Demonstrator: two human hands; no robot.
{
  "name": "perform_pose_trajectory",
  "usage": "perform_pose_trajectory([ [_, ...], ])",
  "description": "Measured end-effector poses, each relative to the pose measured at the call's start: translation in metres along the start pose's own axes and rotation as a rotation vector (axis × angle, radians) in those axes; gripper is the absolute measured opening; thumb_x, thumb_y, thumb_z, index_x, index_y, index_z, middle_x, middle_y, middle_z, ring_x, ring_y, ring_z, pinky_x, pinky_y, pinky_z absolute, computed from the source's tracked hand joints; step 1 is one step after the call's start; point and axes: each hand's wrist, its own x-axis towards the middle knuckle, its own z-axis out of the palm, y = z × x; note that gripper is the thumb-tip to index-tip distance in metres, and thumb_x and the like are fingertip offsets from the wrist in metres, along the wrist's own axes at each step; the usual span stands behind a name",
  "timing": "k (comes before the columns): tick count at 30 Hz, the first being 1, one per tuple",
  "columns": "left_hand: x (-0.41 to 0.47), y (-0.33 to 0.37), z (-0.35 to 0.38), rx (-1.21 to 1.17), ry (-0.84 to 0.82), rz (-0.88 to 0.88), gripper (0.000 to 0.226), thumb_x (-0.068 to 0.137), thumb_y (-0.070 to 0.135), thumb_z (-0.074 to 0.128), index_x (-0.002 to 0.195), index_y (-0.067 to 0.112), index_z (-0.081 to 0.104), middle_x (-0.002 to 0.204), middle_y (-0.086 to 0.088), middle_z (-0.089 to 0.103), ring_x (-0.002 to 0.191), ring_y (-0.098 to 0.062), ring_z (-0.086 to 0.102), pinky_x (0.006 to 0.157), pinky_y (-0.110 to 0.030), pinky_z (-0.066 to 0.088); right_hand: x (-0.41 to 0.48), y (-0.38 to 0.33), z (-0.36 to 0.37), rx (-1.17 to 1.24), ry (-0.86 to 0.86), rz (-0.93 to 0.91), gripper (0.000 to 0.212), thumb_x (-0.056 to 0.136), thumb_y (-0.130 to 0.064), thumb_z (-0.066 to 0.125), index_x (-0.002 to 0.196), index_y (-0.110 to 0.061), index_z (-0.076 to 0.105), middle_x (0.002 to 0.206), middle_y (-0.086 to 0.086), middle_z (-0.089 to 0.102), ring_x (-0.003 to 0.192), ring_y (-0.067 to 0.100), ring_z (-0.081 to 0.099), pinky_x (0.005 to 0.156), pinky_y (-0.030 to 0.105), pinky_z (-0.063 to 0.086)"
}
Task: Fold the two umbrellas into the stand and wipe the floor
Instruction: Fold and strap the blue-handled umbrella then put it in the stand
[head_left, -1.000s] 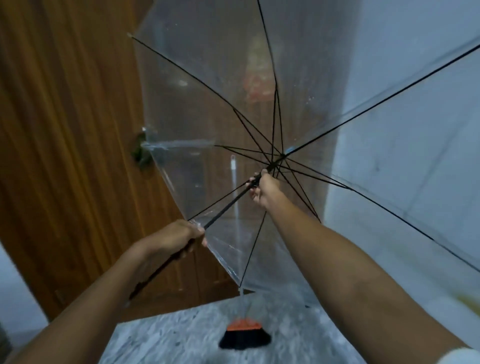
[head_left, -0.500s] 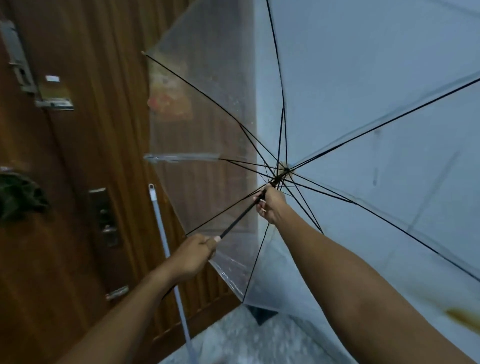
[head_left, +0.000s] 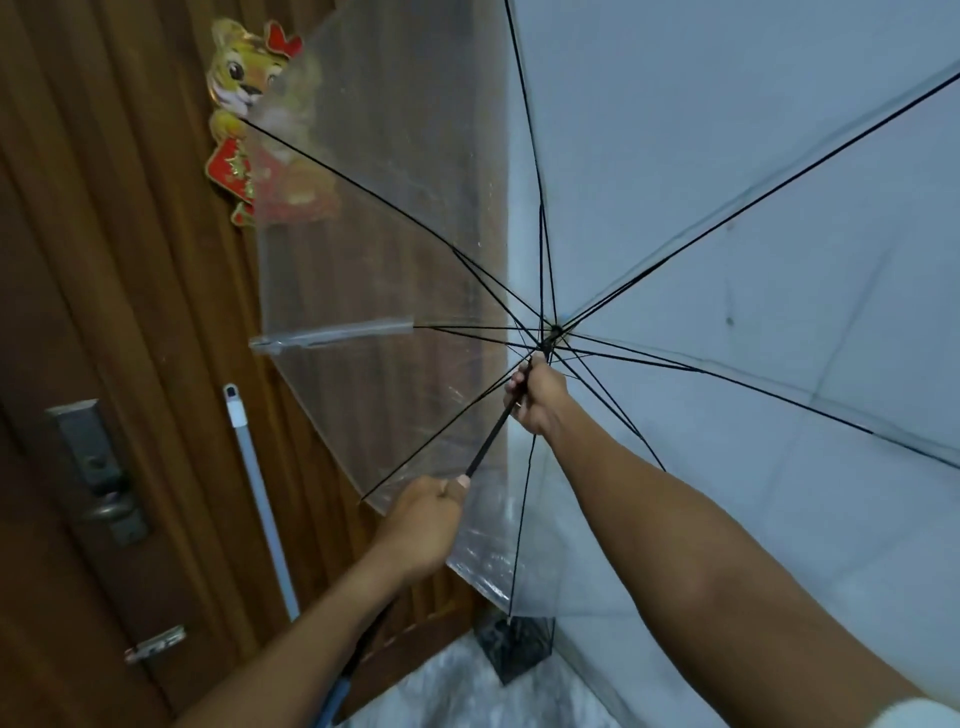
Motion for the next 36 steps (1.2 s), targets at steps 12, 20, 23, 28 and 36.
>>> perform_pose_trajectory([
  [12,0.069,0.009,-0.009,-0.216,0.076,-0.197,0.04,0.099,0.027,0.045,0.061,0.015,0.051,0.056,-0.001,0.05,0.05,-0.021,0.045,0.053,-0.029,0.034,-0.022,0.04,0.05,0.229,-0.316,0.243,0.048,0.107,-0.043,0.035,0.066,-0.018,0.042,0.039,-0.006,0.034,0.028,0.007,0.033,0.027,0.016,0.029],
  [20,0.031,0.006,-0.033,-0.305,-0.224,-0.291,0.052,0.101,0.039,0.045,0.065,0.008,0.066,0.043,-0.002,0.055,0.037,-0.018,0.055,0.048,-0.024,0.044,-0.021,0.026,0.056,0.267,-0.264,0.194,0.052,0.108,-0.041,0.03,0.063,-0.017,0.035,0.034,-0.004,0.024,0.021,0.008,0.019,0.024,0.011,0.011],
  [23,0.007,0.004,-0.035,-0.385,-0.383,-0.321,0.049,0.104,0.036,0.04,0.064,0.01,0.055,0.045,-0.004,0.052,0.035,-0.018,0.052,0.046,-0.024,0.043,-0.017,0.015,0.054,0.277,-0.231,0.166,0.048,0.108,-0.039,0.03,0.065,-0.017,0.034,0.036,-0.004,0.023,0.022,0.008,0.018,0.025,0.01,0.012],
  [28,0.006,0.003,-0.028,-0.566,-0.222,-0.318,0.048,0.105,0.03,0.037,0.058,0.019,0.035,0.038,0.004,0.026,0.023,-0.01,0.021,0.029,-0.018,0.018,-0.019,0.019,0.053,0.309,-0.2,0.103,0.041,0.109,-0.03,0.031,0.07,-0.018,0.037,0.038,-0.006,0.026,0.025,0.006,0.022,0.025,0.013,0.019],
  [36,0.024,0.006,-0.019,-0.478,-0.21,-0.399,0.042,0.098,0.02,0.037,0.056,0.018,0.037,0.033,0.006,0.028,0.021,-0.009,0.023,0.033,-0.012,0.016,-0.053,0.067,0.03,0.283,-0.303,0.232,0.043,0.109,-0.032,0.033,0.069,-0.016,0.038,0.037,-0.004,0.028,0.023,0.008,0.022,0.025,0.013,0.016],
])
